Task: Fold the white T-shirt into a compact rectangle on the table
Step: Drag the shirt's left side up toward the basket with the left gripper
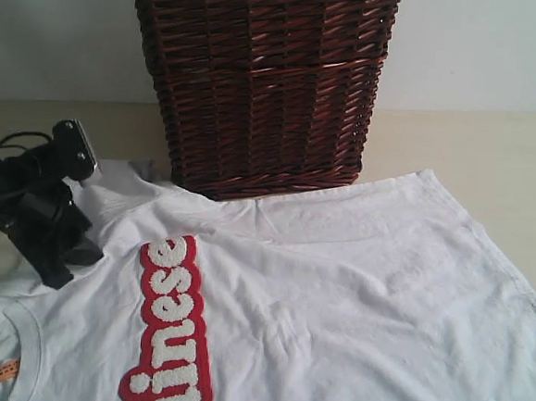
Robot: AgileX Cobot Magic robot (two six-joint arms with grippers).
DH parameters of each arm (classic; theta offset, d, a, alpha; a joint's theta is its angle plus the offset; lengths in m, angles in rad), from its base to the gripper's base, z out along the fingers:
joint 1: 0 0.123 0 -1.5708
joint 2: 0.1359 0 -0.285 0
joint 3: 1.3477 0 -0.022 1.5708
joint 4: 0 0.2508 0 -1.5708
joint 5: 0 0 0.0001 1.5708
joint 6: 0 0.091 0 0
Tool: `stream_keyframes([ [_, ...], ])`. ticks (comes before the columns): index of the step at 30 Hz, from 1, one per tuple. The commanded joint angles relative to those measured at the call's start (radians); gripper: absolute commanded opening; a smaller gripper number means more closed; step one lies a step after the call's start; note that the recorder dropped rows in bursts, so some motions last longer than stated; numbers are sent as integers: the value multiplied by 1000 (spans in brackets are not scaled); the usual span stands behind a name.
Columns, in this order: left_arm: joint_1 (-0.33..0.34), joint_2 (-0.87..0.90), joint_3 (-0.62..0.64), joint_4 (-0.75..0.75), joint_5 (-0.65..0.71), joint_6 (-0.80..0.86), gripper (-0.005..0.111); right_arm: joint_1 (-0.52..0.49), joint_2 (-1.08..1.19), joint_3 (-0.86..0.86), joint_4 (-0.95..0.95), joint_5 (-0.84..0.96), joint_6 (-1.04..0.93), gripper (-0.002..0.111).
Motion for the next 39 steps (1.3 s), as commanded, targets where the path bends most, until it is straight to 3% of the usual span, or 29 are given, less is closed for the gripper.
stream_keyframes([
  [1, 1, 11, 36, 4, 36, 29, 22, -6, -7, 5, -3, -7, -7, 11],
  [3, 1, 33, 69, 50, -24, 29, 3, -6, -7, 5, -3, -7, -7, 11],
  [4, 1, 40, 84, 80, -29, 29, 0, -6, -7, 5, -3, -7, -7, 11],
  [9, 1, 49, 222, 183, -50, 29, 0, -6, -7, 5, -3, -7, -7, 11],
  [15, 1, 33, 260, 199, -88, 13, 0, -6, -7, 5, -3, -7, -7, 11],
  [20, 4, -59, 234, 177, -212, -141, 11, -6, -7, 5, -3, -9, -7, 11],
  [24, 35, -186, 178, 174, -126, -148, 28, -6, -7, 5, -3, -23, -7, 11],
  [28, 85, -240, 105, 36, -21, -130, 35, -6, -7, 5, -3, -23, -7, 11],
  [30, 103, -221, 79, -87, -21, -36, 35, -6, -7, 5, -3, -23, -7, 11],
  [35, 108, -45, 28, -409, -19, 371, 35, -6, -7, 5, -3, -23, -7, 11],
  [39, 108, 108, -63, -463, -1, 369, 35, -6, -7, 5, -3, -23, -7, 11],
])
